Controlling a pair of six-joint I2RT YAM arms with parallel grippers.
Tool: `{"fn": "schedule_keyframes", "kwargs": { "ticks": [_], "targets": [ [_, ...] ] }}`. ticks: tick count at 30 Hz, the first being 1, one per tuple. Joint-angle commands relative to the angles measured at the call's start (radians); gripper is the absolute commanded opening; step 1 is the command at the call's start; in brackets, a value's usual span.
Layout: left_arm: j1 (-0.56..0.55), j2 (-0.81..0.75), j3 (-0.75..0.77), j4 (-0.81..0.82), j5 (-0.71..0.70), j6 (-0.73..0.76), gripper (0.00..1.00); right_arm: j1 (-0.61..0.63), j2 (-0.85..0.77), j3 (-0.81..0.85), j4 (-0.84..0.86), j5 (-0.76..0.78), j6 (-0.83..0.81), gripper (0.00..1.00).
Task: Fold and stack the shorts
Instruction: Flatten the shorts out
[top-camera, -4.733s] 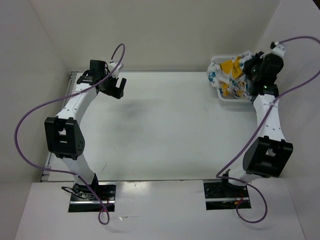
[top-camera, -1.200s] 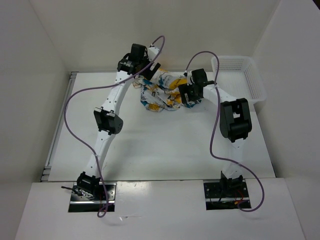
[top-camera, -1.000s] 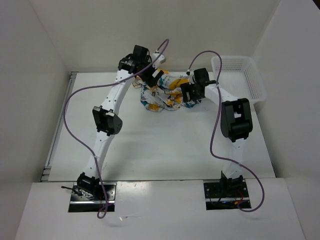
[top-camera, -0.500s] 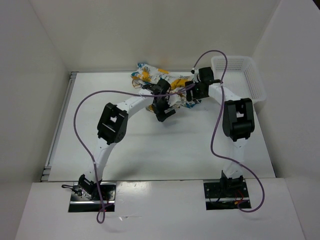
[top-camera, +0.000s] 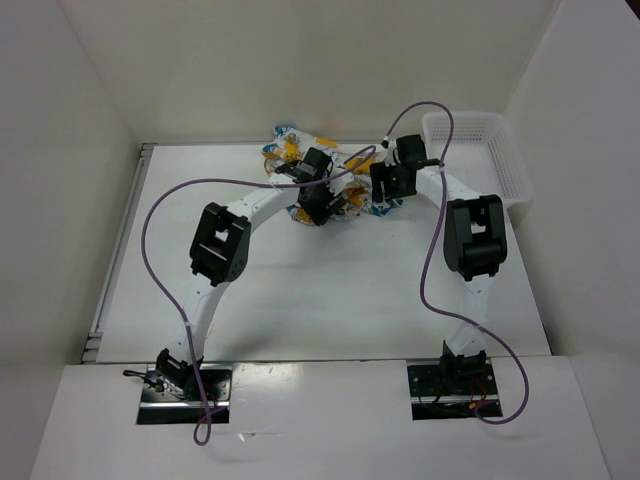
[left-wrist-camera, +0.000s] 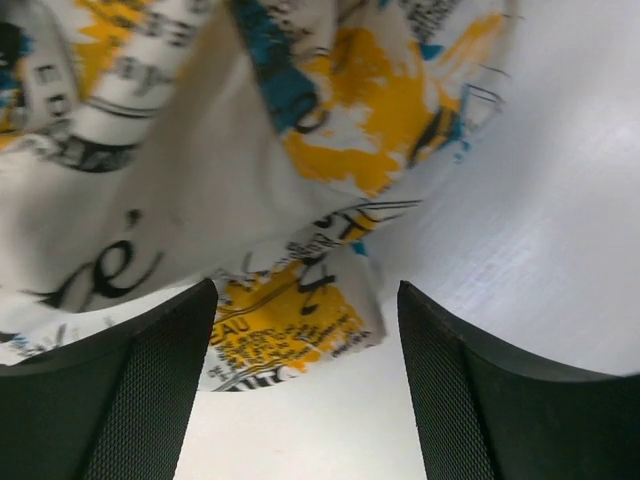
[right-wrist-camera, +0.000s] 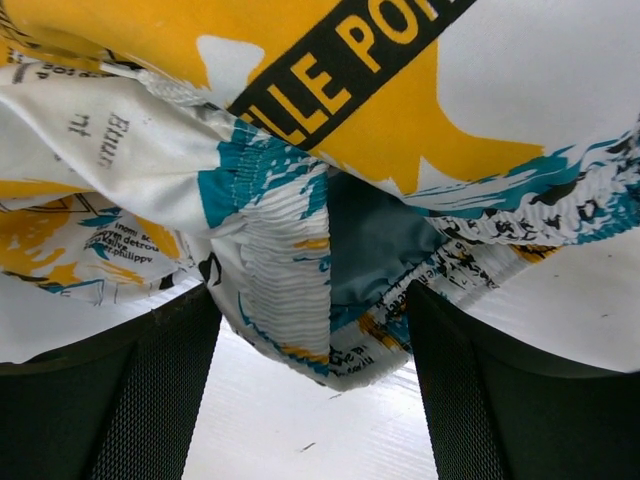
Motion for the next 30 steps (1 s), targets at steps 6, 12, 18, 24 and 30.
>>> {"fn": "schedule_keyframes", "kwargs": {
  "ticks": [6, 12, 18, 24, 30],
  "targets": [
    [-0.006, -0.049, -0.033, -0.074, 0.113, 0.002, 0.79, 0.005, 0.017, 0.031, 0.016, -0.009, 0.011, 0.77],
    [-0.006, -0.002, -0.064, -0.083, 0.061, -0.012, 0.56, 0.014, 0.028, 0.008, 0.027, 0.024, 0.02, 0.4],
    [0.024, 0.009, -0.029, -0.036, 0.002, -0.088, 0.0, 0.014, -0.021, 0.067, -0.002, 0.039, -0.032, 0.0],
    [0.175, -0.181, -0.031, 0.012, -0.152, 0.002, 0.0, -0.068, -0.171, 0.269, -0.092, -0.153, -0.09, 0.0],
    [0.357, -0.354, 0.124, -0.025, -0.212, 0.115, 0.0, -0.139, -0.244, 0.419, -0.103, -0.345, -0.015, 0.0]
  ]
}}
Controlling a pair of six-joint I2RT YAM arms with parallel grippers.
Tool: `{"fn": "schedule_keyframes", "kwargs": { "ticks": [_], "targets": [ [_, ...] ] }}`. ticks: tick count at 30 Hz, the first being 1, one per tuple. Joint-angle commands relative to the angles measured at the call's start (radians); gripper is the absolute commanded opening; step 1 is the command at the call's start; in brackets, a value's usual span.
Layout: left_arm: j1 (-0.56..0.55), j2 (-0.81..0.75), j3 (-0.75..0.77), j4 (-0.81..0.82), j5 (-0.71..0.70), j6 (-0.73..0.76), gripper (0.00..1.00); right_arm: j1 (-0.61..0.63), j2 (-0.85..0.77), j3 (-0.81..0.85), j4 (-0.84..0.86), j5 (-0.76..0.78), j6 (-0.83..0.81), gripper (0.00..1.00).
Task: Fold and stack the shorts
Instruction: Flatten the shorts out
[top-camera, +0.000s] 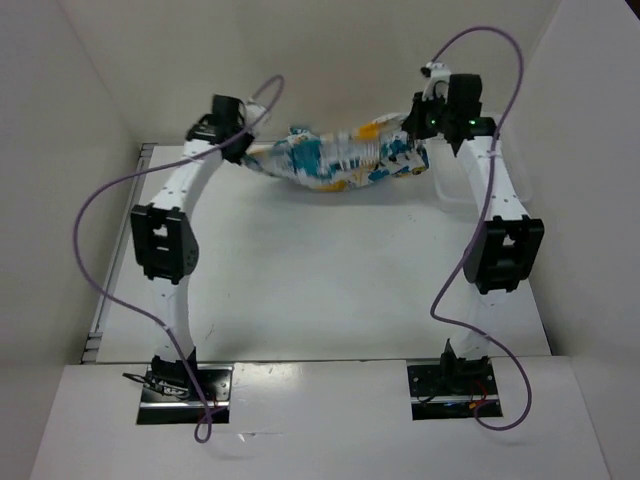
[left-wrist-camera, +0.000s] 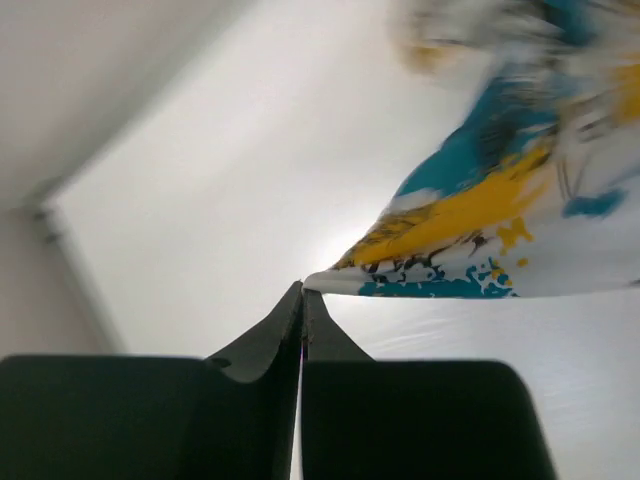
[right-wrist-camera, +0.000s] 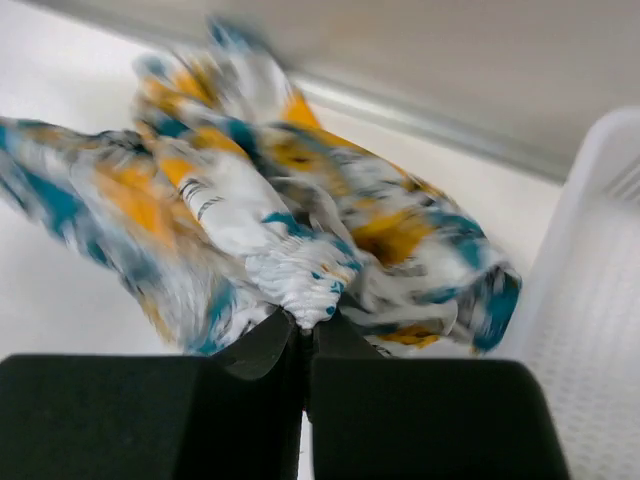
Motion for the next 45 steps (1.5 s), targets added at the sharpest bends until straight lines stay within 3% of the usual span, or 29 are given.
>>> {"fn": "schedule_keyframes", "kwargs": {
  "ticks": [1, 8, 10, 16, 19, 20, 24, 26, 30, 33, 38, 42, 45],
  "targets": [
    [0.07, -0.22, 0.102, 0.008, -0.079, 0.085, 0.0, -0.033, -0.141, 0.081, -0.01, -0.141, 0.026, 0.0],
    [0.185, -0.463, -0.028, -0.001, -0.079, 0.136, 0.0, -0.079, -0.314, -0.058, 0.019, -0.219, 0.118, 0.0],
    [0.208, -0.558, -0.154, 0.01, -0.068, 0.145, 0.0, -0.079, -0.358, -0.127, 0.019, -0.219, 0.118, 0.0],
    [0.174, -0.843, -0.537, -0.012, -0.018, 0.211, 0.0, -0.056, -0.571, -0.562, -0.027, -0.342, 0.135, 0.02],
    [0.119, -0.958, -0.757, -0.041, 0.005, 0.196, 0.0, -0.056, -0.66, -0.748, -0.044, -0.351, 0.148, 0.18],
    [0.119, -0.995, -0.838, -0.059, 0.014, 0.182, 0.0, -0.056, -0.701, -0.785, -0.058, -0.374, 0.139, 0.41],
    [0.107, -1.058, -0.954, -0.082, 0.049, 0.162, 0.0, -0.047, -0.793, -0.874, -0.202, -0.368, 0.07, 0.75],
    [0.107, -1.07, -1.0, -0.091, 0.059, 0.151, 0.0, -0.024, -0.821, -0.865, -0.237, -0.293, 0.072, 0.8],
    [0.107, -1.048, -1.033, -0.082, 0.086, 0.102, 0.0, 0.03, -0.786, -0.832, -0.274, -0.213, 0.049, 0.8],
    [0.107, -1.035, -1.058, -0.073, 0.074, 0.088, 0.0, 0.135, -0.763, -0.854, -0.297, 0.025, -0.042, 0.75],
    [0.107, -1.035, -1.076, -0.082, 0.063, 0.079, 0.0, 0.201, -0.688, -0.885, -0.269, 0.08, 0.012, 0.81],
    [0.142, -0.999, -1.066, -0.07, 0.045, 0.089, 0.0, 0.36, -0.614, -0.873, -0.247, 0.107, 0.093, 0.81],
    [0.151, -0.957, -1.041, -0.044, 0.01, 0.1, 0.0, 0.425, -0.574, -0.887, -0.246, 0.213, 0.199, 0.81]
  ]
}}
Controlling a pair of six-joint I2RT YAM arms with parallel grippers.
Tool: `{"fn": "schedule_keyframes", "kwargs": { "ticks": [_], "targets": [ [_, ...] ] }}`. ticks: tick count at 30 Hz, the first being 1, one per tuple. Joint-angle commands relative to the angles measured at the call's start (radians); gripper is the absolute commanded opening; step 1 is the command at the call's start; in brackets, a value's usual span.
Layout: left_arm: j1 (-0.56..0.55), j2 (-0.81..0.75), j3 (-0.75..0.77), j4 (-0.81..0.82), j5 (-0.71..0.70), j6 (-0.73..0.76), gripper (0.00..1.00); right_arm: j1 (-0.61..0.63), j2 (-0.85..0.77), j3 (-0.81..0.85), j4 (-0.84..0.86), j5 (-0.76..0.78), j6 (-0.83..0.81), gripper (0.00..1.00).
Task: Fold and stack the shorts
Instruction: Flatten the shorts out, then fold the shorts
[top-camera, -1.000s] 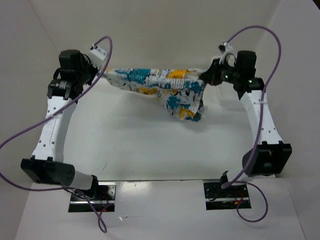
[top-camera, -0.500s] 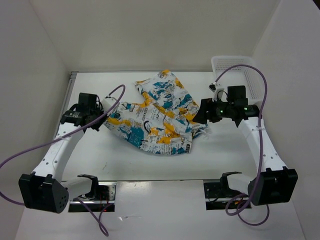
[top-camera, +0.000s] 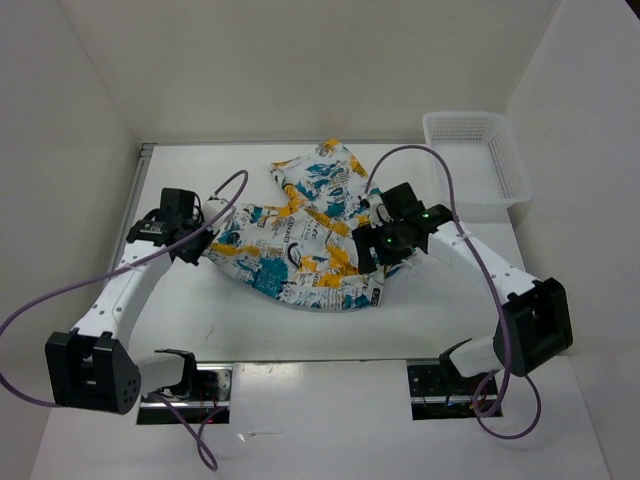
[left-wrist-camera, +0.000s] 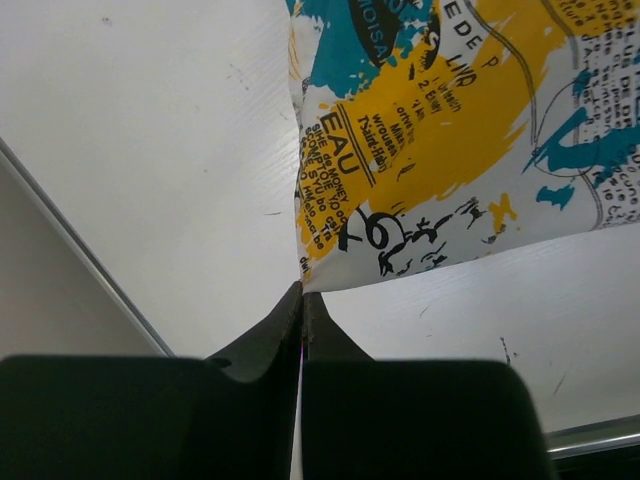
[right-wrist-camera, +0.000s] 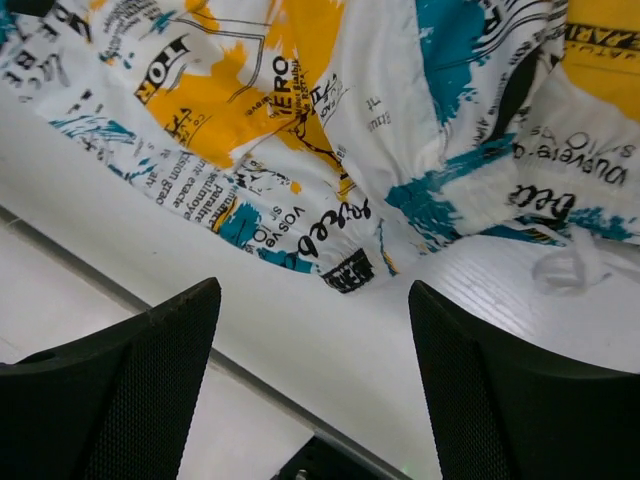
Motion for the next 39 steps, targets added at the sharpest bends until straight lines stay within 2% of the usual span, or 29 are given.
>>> {"fn": "schedule_keyframes", "kwargs": {
  "ticks": [1, 3, 6, 8, 9, 11, 13, 14, 15, 16, 19, 31, 35, 39],
  "targets": [
    [0.017, 0.049, 0.042, 0.039, -0.03, 0.014, 0.0, 0.06, 0.054, -0.002, -0.006, 0.2, 0.126, 0.81],
    [0.026, 0.082, 0.054, 0.048, -0.03, 0.014, 0.0, 0.06, 0.079, -0.002, -0.017, 0.23, 0.162, 0.81],
    [0.036, 0.123, 0.077, 0.048, -0.018, 0.005, 0.0, 0.06, 0.16, 0.022, -0.017, 0.228, 0.178, 0.88],
    [0.037, 0.16, 0.093, 0.058, -0.018, 0.005, 0.0, 0.0, 0.244, 0.163, 0.057, 0.114, 0.179, 0.9],
    [0.037, 0.172, 0.11, 0.058, -0.018, 0.005, 0.0, 0.0, 0.261, 0.267, 0.157, 0.133, 0.179, 0.9],
    [0.046, 0.191, 0.139, 0.058, -0.018, -0.004, 0.0, 0.02, 0.274, 0.318, 0.239, 0.263, 0.18, 0.9],
    [0.046, 0.204, 0.148, 0.058, -0.018, -0.004, 0.0, 0.005, 0.23, 0.331, 0.257, 0.278, 0.377, 0.97],
    [0.046, 0.204, 0.162, 0.058, -0.018, -0.013, 0.0, -0.006, 0.196, 0.294, 0.272, 0.199, 0.469, 1.0],
    [0.046, 0.214, 0.162, 0.058, -0.018, -0.013, 0.0, -0.015, 0.156, 0.195, 0.273, 0.172, 0.667, 1.0],
    [0.046, 0.214, 0.162, 0.058, -0.018, -0.013, 0.0, -0.015, 0.121, 0.149, 0.245, 0.163, 0.756, 1.0],
    [0.046, 0.214, 0.162, 0.058, 0.005, -0.023, 0.0, 0.08, 0.056, 0.038, 0.182, 0.182, 0.876, 1.0],
    [0.046, 0.333, 0.24, 0.058, 0.025, -0.064, 0.0, 0.08, -0.036, -0.293, 0.179, 0.156, 0.975, 0.98],
    [0.046, 0.333, 0.24, 0.049, 0.013, -0.064, 0.0, 0.08, -0.048, -0.358, 0.286, 0.129, 0.987, 0.98],
    [0.046, 0.333, 0.24, 0.048, 0.013, -0.064, 0.0, 0.08, 0.013, -0.392, 0.372, 0.109, 1.013, 0.97]
  ]
}}
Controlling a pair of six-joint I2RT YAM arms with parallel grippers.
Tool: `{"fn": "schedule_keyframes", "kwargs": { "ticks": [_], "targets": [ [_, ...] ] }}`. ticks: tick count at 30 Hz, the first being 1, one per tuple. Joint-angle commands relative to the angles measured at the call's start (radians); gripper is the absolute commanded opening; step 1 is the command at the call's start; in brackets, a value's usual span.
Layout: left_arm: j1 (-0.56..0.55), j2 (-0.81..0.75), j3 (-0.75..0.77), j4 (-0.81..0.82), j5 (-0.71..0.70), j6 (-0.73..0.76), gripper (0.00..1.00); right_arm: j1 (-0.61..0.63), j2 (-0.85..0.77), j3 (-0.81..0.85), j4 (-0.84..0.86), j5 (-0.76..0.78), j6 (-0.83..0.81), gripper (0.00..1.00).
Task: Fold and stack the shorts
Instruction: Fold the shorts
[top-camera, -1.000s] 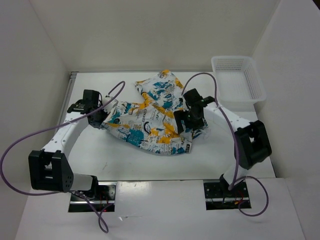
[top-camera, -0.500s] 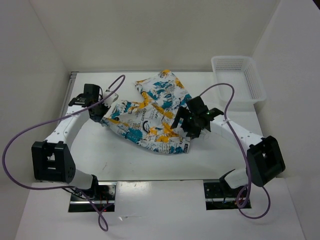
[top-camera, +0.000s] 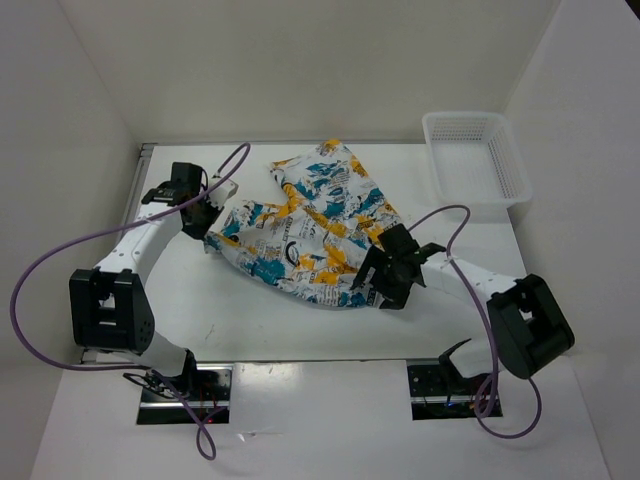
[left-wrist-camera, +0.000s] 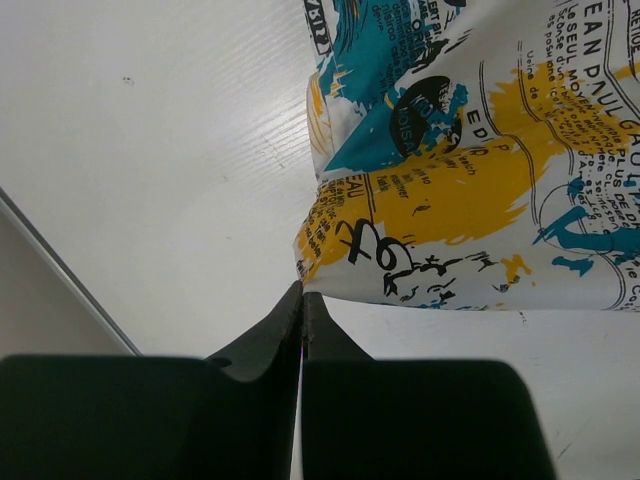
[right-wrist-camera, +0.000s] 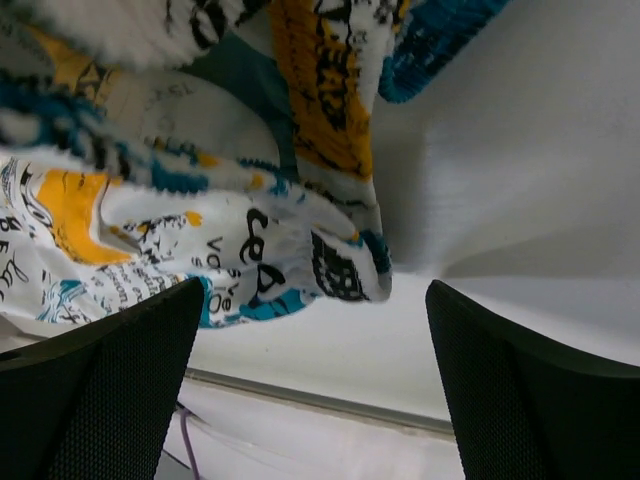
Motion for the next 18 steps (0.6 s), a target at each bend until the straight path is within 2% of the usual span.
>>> {"fn": "schedule_keyframes", "kwargs": {
  "ticks": [1, 3, 6, 9, 10, 14, 18],
  "targets": [
    [0.006, 0.005, 0.034, 0.0, 0.012, -0.016, 0.0, -0.001, 0.04, -0.029, 0.136, -0.016, 0.039, 0.96],
    [0.006, 0.005, 0.034, 0.0, 0.012, -0.016, 0.0, -0.001, 0.06, -0.029, 0.211, -0.025, 0.05, 0.93],
    [0.006, 0.005, 0.025, 0.0, 0.012, -0.016, 0.0, -0.001, 0.115, -0.018, 0.242, -0.052, 0.061, 0.8],
    [0.006, 0.005, 0.025, 0.0, 0.012, -0.016, 0.0, -0.001, 0.136, -0.018, 0.262, -0.014, 0.061, 0.56],
    [0.006, 0.005, 0.016, 0.0, 0.012, -0.016, 0.0, -0.001, 0.136, -0.018, 0.273, -0.014, 0.061, 0.35],
    [0.006, -0.004, 0.016, -0.009, 0.012, -0.016, 0.0, -0.001, 0.125, 0.051, 0.244, 0.007, -0.017, 0.0],
    [0.006, -0.015, 0.097, 0.0, -0.075, -0.016, 0.0, -0.047, 0.152, 0.354, 0.259, 0.029, -0.342, 0.0]
  ]
}}
